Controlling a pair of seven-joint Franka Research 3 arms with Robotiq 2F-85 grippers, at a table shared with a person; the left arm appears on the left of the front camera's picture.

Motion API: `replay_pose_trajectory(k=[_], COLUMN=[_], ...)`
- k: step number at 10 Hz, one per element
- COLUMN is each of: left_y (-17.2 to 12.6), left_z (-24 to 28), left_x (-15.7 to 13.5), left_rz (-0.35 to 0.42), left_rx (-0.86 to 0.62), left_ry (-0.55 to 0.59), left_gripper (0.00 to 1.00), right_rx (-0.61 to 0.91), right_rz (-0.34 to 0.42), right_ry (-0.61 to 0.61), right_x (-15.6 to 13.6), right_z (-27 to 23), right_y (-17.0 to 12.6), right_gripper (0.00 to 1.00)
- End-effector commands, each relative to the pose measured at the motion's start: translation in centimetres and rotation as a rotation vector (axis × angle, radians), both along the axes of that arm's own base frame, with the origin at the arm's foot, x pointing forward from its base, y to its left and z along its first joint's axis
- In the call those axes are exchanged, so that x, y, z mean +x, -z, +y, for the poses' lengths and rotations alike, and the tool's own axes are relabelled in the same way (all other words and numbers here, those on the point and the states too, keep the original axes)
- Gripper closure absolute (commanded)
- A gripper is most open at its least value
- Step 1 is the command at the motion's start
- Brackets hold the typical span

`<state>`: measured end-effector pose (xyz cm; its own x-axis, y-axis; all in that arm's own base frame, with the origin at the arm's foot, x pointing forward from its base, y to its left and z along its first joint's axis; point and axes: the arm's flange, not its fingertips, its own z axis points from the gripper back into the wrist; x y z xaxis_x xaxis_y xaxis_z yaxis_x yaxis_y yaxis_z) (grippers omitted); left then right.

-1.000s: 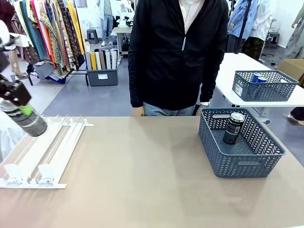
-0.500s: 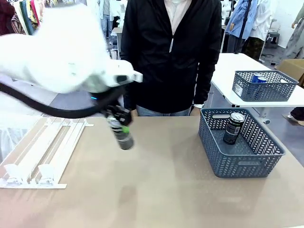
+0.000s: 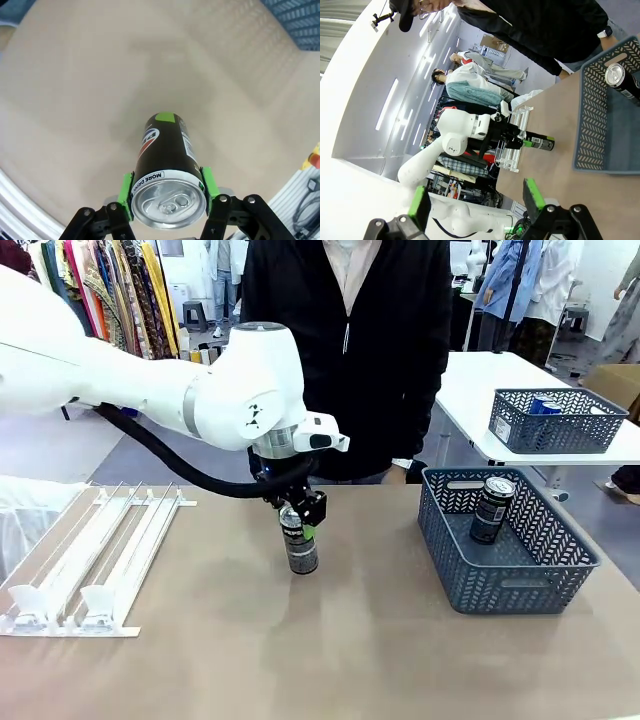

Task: Retrieve and store the cans from the dispenser.
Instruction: Pick up one can from the Automatic Can Dispenser and place it in the middle of the table.

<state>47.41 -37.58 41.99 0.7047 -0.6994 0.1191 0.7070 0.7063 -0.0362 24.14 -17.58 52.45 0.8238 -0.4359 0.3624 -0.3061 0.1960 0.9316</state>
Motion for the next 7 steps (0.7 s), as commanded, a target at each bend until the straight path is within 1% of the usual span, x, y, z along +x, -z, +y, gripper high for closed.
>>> replay_pose_trajectory(k=[1,4,5,6,7], left_y=[-1.3,-0.3,-0.2,-0.2,-0.3], left_z=[-0.3,-0.6,-0.7,-0.8,-0.8], left_x=[-0.1,-0.3,-0.5,-0.5,-0.5], left_rz=[-0.006,0.010,0.010,-0.004,-0.019], left_rx=[0.023,0.065,0.079,0.091,0.100], left_ry=[-0.008,0.000,-0.004,-0.009,-0.012], left_gripper=[1.00,1.00,0.67,0.10,0.00], right_rx=[0.015,0.015,0.015,0.015,0.015], right_rz=[-0.031,-0.031,-0.031,-0.031,-0.031], right_ry=[0.004,0.004,0.004,0.004,0.004], right_x=[0.2,0.2,0.2,0.2,0.2], right_z=[0.1,0.1,0.1,0.1,0.1], right_y=[-0.3,-0.3,-0.3,-0.3,-0.3], right_gripper=[0.00,0.00,0.00,0.00,0.00])
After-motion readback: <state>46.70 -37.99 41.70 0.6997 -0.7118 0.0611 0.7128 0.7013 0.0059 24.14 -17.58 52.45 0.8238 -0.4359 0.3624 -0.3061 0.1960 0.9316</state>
